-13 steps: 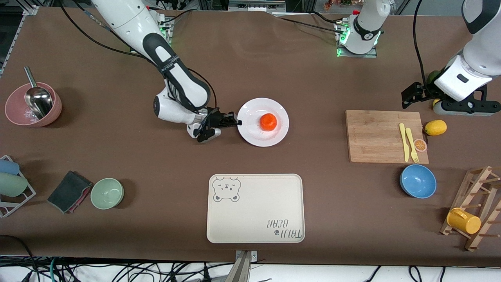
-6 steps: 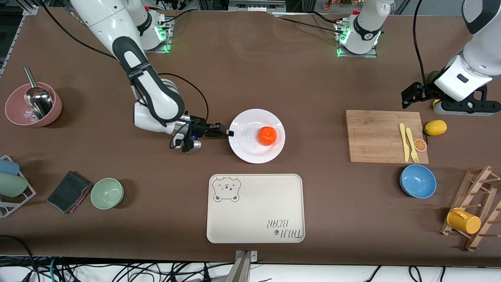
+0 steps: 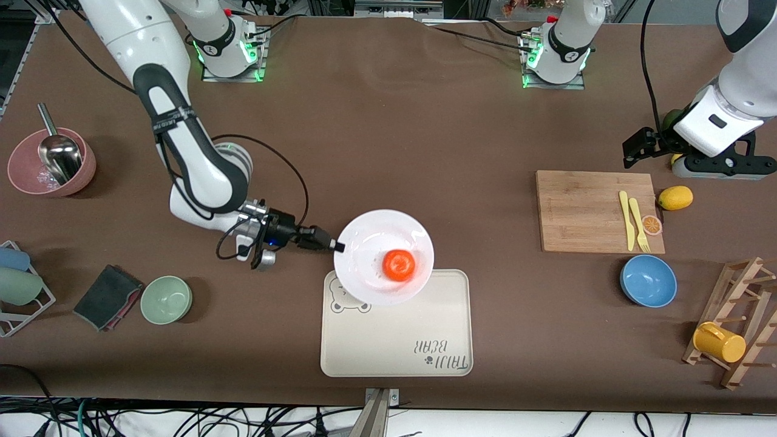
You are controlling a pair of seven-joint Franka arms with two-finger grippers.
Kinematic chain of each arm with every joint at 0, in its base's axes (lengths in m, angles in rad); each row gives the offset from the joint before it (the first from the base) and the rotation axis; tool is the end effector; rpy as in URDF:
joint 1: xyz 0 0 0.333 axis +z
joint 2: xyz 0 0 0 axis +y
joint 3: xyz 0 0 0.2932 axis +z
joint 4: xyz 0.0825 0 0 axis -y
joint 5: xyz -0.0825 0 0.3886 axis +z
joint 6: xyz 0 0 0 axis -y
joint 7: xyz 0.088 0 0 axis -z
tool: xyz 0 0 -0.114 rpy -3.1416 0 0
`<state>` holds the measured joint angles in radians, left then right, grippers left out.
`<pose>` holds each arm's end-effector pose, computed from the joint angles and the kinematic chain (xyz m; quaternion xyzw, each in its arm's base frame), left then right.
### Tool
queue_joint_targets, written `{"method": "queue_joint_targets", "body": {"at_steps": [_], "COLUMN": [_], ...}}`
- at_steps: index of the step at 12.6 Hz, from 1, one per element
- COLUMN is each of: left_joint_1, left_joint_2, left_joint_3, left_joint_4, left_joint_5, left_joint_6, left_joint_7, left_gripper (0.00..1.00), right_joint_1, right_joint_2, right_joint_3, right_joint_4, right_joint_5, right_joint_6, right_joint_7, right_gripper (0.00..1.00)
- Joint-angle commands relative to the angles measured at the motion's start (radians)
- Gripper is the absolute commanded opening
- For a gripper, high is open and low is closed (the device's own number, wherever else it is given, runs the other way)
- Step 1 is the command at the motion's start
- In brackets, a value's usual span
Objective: Place orange and plate with both arms
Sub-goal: 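Slide the plate with the right gripper onto the bear tray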
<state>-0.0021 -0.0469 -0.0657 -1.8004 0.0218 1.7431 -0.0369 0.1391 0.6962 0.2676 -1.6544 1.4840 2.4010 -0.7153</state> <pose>0.5515 -0.0359 0.5253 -0.9998 0.0173 0.0046 0.0125 0.6369 0.2662 0.2050 -0.8430 0.0655 -0.0821 0.5276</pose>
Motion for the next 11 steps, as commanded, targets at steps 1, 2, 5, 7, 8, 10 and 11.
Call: {"method": "queue_joint_targets", "body": {"at_steps": [1, 2, 5, 7, 8, 10, 11], "left_joint_1": [-0.003, -0.004, -0.004, -0.003, -0.003, -0.003, -0.003], "left_joint_2": [0.001, 0.001, 0.001, 0.001, 0.001, -0.001, -0.001], "left_joint_3": [-0.003, -0.005, -0.006, -0.006, -0.006, -0.006, -0.006], "left_joint_4": [0.015, 0.015, 0.015, 0.015, 0.015, 0.015, 0.015], "left_joint_5": [0.024, 0.024, 0.024, 0.024, 0.024, 0.024, 0.024], "left_joint_6": [-0.010, -0.010, -0.010, -0.010, -0.010, -0.020, -0.022], "left_joint_7": [-0.011, -0.006, -0.006, -0.006, -0.006, -0.006, -0.011], "left_gripper": [1.00, 1.00, 1.00, 1.00, 1.00, 1.00, 1.00], "right_joint_1": [-0.012, -0.012, -0.003, 0.022, 0.034, 0.048, 0.057], "right_joint_2": [0.181, 0.207, 0.281, 0.327, 0.344, 0.365, 0.368], "right_joint_3": [0.008, -0.007, -0.022, -0.022, -0.022, -0.022, -0.022], "right_joint_4": [0.218, 0.247, 0.318, 0.356, 0.367, 0.374, 0.374], "right_joint_5": [0.016, 0.018, 0.013, 0.012, 0.012, 0.012, 0.012], "right_joint_6": [-0.011, -0.011, -0.008, 0.036, 0.050, 0.069, 0.078], "right_joint_7": [-0.010, -0.009, 0.033, 0.033, 0.034, 0.034, 0.034], "right_gripper": [0.00, 0.00, 0.00, 0.00, 0.00, 0.00, 0.00]}}
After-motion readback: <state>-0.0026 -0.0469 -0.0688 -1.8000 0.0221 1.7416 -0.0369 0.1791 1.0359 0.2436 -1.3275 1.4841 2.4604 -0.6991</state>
